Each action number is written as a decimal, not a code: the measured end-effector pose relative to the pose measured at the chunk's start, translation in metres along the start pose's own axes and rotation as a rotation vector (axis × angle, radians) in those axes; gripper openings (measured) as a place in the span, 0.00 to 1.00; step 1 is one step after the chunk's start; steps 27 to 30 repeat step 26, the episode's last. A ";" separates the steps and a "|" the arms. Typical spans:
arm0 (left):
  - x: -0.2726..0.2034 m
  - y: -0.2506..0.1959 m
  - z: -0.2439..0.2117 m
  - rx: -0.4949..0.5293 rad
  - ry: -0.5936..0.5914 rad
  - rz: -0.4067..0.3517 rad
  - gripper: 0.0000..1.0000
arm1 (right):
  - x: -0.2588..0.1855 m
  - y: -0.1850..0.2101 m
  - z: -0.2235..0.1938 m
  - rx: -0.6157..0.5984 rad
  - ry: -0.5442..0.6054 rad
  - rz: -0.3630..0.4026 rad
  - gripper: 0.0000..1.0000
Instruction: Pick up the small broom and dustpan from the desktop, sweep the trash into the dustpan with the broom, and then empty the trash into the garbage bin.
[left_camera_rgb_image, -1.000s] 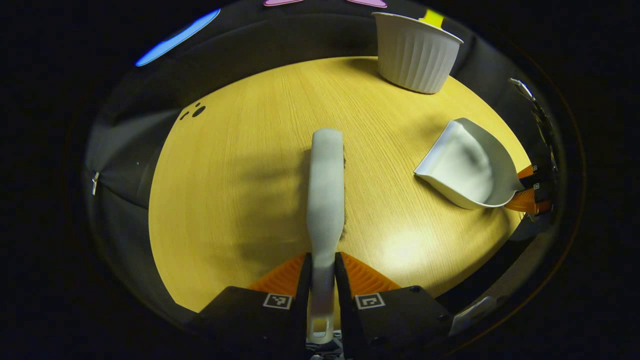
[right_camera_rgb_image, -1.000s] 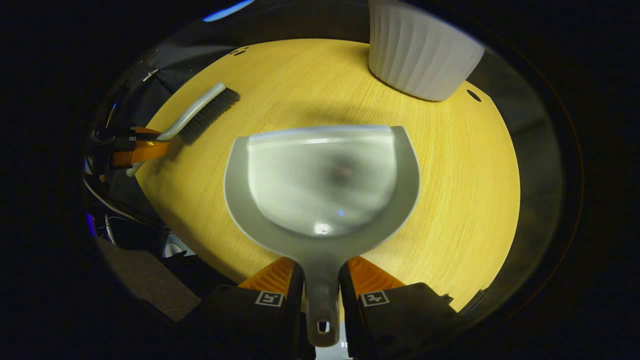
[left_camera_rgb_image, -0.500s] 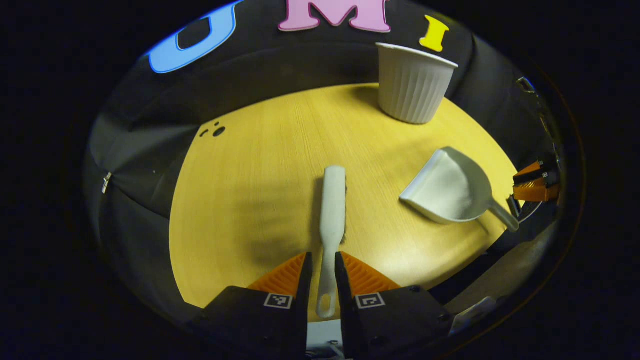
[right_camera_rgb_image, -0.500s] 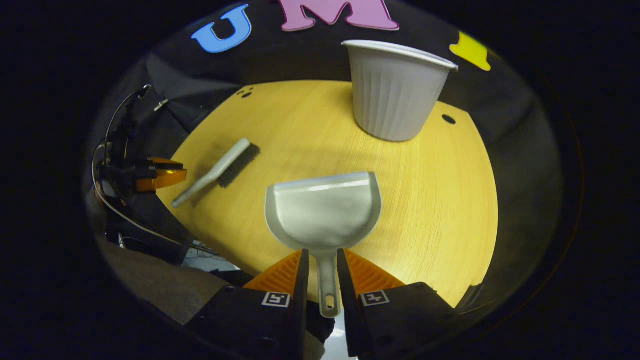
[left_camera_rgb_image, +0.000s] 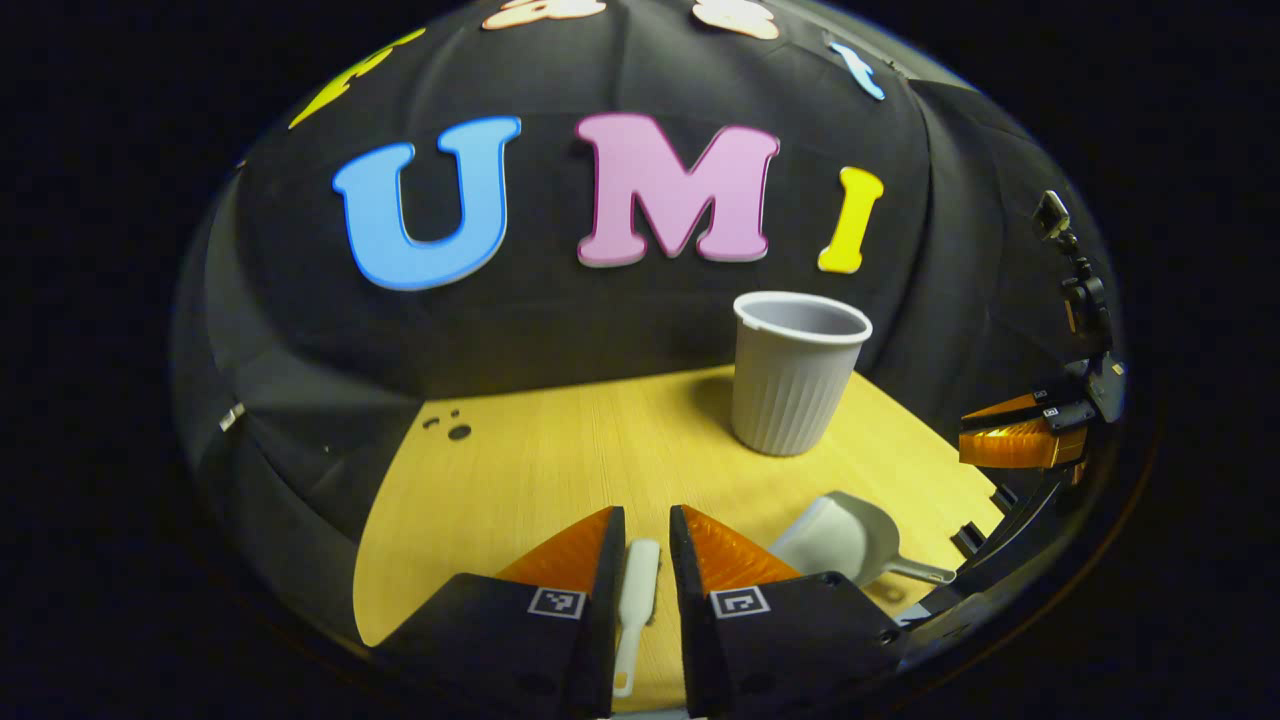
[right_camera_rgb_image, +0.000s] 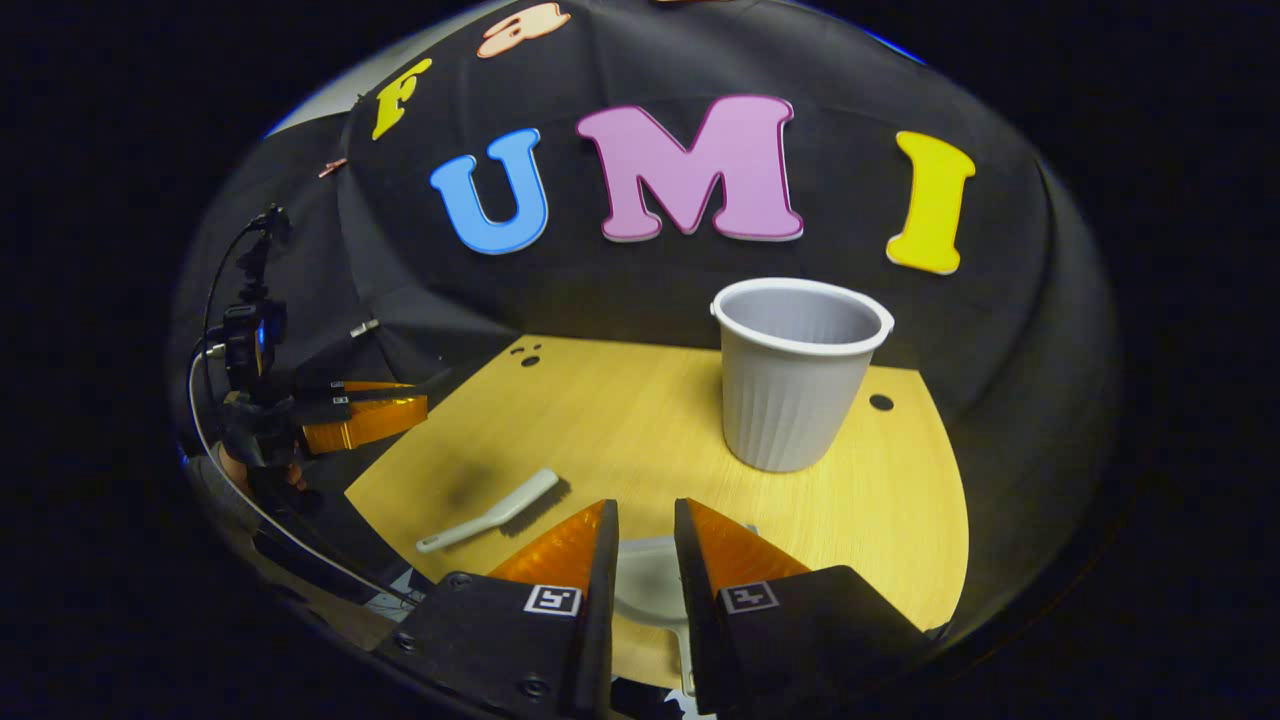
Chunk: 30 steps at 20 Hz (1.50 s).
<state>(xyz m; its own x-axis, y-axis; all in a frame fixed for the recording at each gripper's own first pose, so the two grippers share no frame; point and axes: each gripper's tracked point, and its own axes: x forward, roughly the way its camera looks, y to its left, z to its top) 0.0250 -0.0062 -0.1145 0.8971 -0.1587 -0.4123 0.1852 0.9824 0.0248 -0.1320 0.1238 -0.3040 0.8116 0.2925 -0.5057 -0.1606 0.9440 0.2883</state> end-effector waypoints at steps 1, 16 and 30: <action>-0.005 -0.004 0.011 -0.001 -0.035 -0.013 0.31 | -0.004 0.003 0.010 -0.005 -0.033 -0.011 0.36; -0.031 -0.007 0.026 -0.036 -0.095 -0.002 0.31 | -0.021 0.018 0.079 -0.068 -0.219 -0.066 0.35; -0.024 -0.040 0.031 -0.089 -0.098 0.129 0.31 | -0.024 -0.023 0.081 -0.115 -0.229 0.039 0.35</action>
